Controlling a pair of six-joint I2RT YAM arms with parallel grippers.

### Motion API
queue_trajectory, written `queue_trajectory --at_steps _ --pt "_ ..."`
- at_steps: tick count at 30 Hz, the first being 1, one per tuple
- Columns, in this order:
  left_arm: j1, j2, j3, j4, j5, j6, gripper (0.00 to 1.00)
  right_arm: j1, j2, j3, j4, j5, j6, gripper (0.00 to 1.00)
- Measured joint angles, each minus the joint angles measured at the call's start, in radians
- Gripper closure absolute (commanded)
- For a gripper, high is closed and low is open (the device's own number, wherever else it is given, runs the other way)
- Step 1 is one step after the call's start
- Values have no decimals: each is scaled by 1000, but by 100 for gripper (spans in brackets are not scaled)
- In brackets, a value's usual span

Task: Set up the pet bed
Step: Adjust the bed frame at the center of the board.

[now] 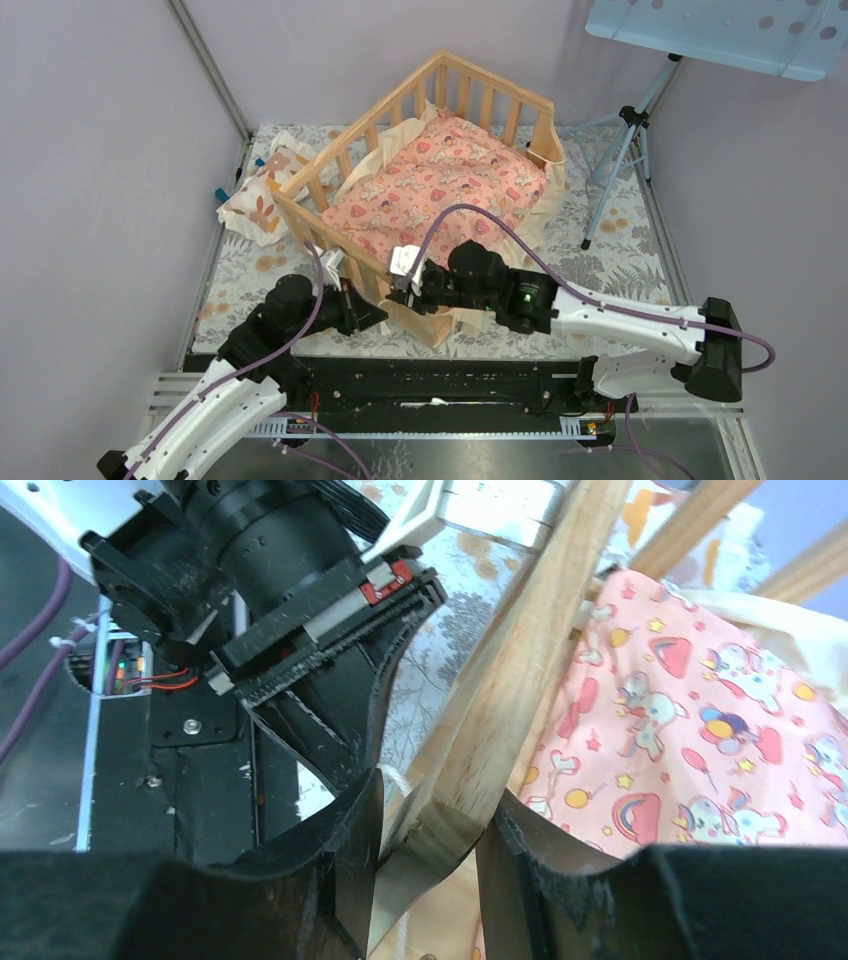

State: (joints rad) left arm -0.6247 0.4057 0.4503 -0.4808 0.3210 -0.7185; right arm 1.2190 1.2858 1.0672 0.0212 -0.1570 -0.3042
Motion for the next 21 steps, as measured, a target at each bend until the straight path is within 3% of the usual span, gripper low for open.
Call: queue_trajectory --at_steps 9,10,13,15,18,21 --pt "-12 90 39 14 37 48 100 90 -121 -101 4 308 48 100" --pt "-12 102 42 22 34 50 100 90 -122 -103 6 326 62 93" --pt "-11 132 44 48 26 56 100 87 -124 -108 14 360 99 56" --pt "-11 144 44 63 22 56 100 82 -124 -108 16 365 117 40" --pt "-10 153 44 76 12 55 100 85 -123 -101 24 345 139 31" --pt "-10 154 44 82 6 51 100 87 -85 -51 32 331 156 28"
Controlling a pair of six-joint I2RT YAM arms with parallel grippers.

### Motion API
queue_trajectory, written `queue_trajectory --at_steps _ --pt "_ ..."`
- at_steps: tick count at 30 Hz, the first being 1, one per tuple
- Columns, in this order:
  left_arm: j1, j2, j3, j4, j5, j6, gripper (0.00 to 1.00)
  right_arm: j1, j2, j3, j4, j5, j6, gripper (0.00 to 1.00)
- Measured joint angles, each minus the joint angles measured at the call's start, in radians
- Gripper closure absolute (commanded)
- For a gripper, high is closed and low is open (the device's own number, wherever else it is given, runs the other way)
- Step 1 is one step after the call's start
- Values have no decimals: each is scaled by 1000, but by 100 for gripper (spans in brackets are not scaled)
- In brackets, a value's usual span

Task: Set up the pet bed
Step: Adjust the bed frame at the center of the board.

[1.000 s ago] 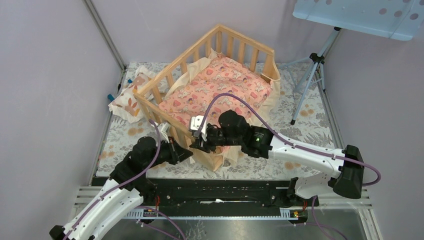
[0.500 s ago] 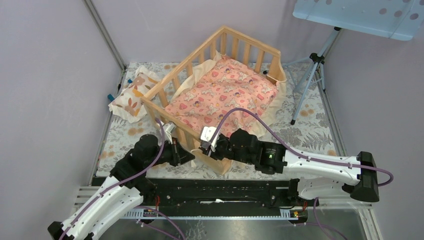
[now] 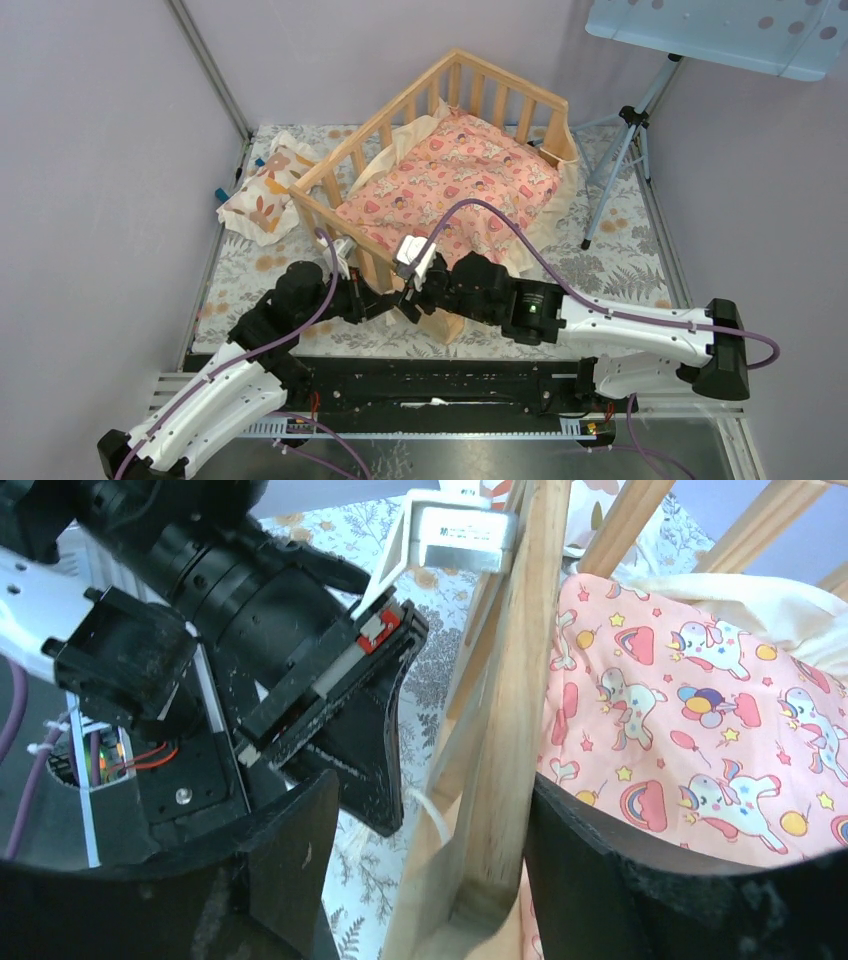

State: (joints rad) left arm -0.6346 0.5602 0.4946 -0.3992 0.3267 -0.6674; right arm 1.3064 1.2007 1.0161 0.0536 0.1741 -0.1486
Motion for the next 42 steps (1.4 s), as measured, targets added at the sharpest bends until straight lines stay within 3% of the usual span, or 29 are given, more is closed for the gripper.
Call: queue_trajectory --at_steps 11,14,20,25,37,42 --pt "5 -34 -19 32 -85 -50 100 -27 192 126 61 45 68 32" --pt "5 -73 -40 37 -116 -64 100 -43 227 143 82 44 92 45" --pt "5 -140 -65 67 -149 -55 100 -82 280 167 120 42 162 85" --pt "8 -157 -66 87 -142 -27 100 -97 287 170 126 93 182 100" --pt "8 -381 -95 126 -109 48 100 -139 291 170 138 -45 131 100" --pt "8 -386 -95 131 -86 63 100 -151 291 170 138 -92 121 100"
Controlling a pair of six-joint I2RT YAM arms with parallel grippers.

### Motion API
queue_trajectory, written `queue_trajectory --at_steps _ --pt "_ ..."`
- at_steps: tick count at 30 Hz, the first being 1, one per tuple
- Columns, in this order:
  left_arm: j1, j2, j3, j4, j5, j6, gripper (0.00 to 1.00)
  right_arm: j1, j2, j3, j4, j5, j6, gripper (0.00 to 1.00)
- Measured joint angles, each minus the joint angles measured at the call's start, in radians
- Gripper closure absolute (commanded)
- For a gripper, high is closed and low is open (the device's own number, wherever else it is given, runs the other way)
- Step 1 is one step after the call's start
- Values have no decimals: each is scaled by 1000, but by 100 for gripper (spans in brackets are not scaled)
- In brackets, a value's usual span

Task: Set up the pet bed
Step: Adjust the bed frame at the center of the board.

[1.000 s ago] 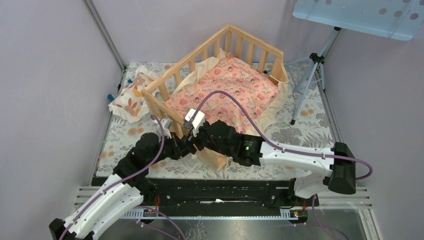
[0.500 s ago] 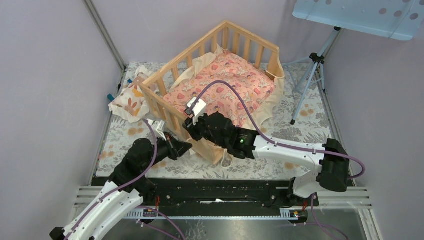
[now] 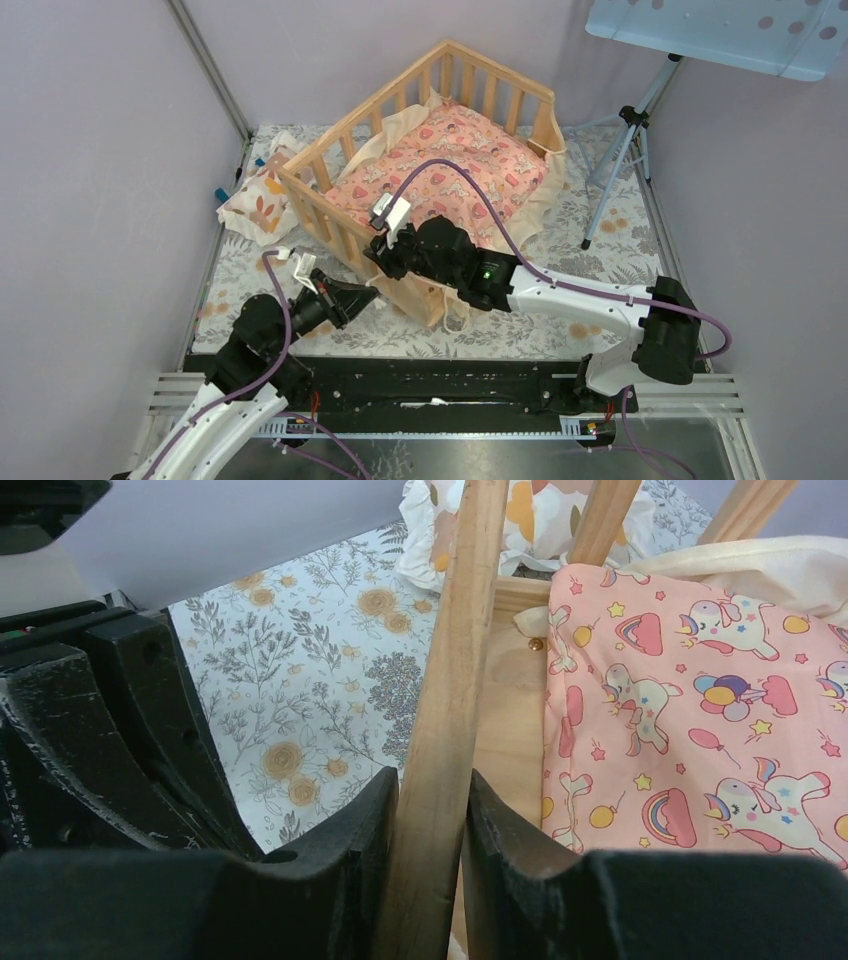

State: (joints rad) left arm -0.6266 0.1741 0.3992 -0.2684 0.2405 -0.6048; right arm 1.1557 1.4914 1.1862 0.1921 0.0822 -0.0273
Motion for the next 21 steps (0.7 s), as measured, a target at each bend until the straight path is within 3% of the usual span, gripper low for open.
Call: queue_trajectory --at_steps 9,21 --pt "0 40 0 0 40 6 100 16 -31 -11 -37 -38 -50 100" --pt "-5 114 1 29 115 6 100 31 -211 -163 -59 -152 -89 100"
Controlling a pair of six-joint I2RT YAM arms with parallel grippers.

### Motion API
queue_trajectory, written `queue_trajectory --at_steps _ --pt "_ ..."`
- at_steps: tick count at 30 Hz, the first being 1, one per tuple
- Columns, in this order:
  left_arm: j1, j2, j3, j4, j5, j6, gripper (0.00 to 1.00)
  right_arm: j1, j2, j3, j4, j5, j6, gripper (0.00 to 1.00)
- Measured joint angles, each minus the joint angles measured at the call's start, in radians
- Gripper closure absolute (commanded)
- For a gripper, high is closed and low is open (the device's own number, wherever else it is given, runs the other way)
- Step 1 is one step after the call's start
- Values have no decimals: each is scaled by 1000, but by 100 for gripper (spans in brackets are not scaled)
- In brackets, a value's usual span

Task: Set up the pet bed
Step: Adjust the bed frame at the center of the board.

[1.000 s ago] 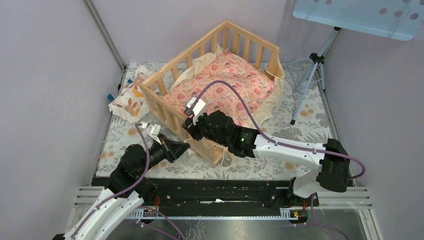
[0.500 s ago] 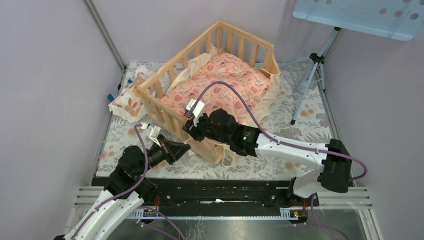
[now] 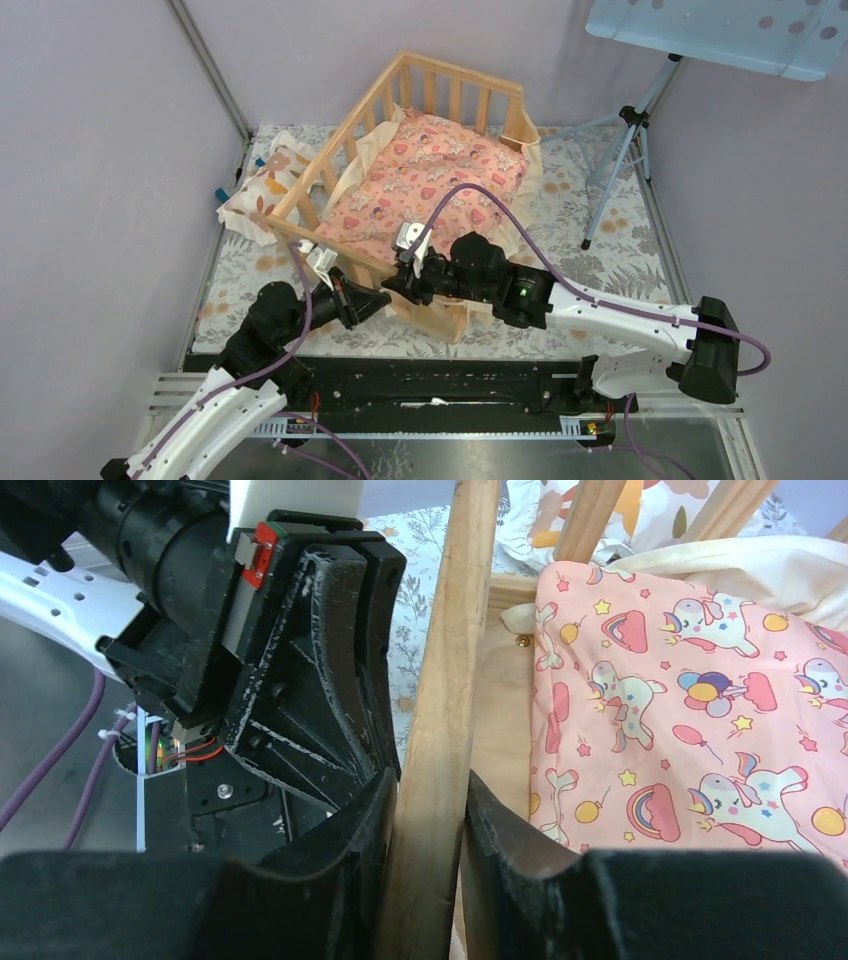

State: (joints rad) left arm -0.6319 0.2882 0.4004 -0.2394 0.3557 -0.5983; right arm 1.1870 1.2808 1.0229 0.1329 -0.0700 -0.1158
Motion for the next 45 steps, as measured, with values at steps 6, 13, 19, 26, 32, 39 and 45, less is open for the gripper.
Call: queue_trajectory --at_steps 6,13,19,26,32,39,45 --pt "1 167 17 80 3 31 100 -126 -5 -6 0 -162 -7 100" --pt "3 349 34 177 -1 78 100 -326 26 2 23 -361 -68 100" --pt "2 428 56 257 -1 93 100 -408 46 6 42 -455 -71 83" --pt "-18 480 80 312 -1 97 100 -449 32 -15 68 -463 -52 35" --pt "-31 486 80 319 0 97 100 -501 -127 -129 53 -381 8 13" --pt "-55 515 81 316 -3 82 100 -520 -421 -230 -34 -260 121 14" --pt "-107 520 81 288 -5 66 100 -521 -724 -350 -214 -47 298 19"
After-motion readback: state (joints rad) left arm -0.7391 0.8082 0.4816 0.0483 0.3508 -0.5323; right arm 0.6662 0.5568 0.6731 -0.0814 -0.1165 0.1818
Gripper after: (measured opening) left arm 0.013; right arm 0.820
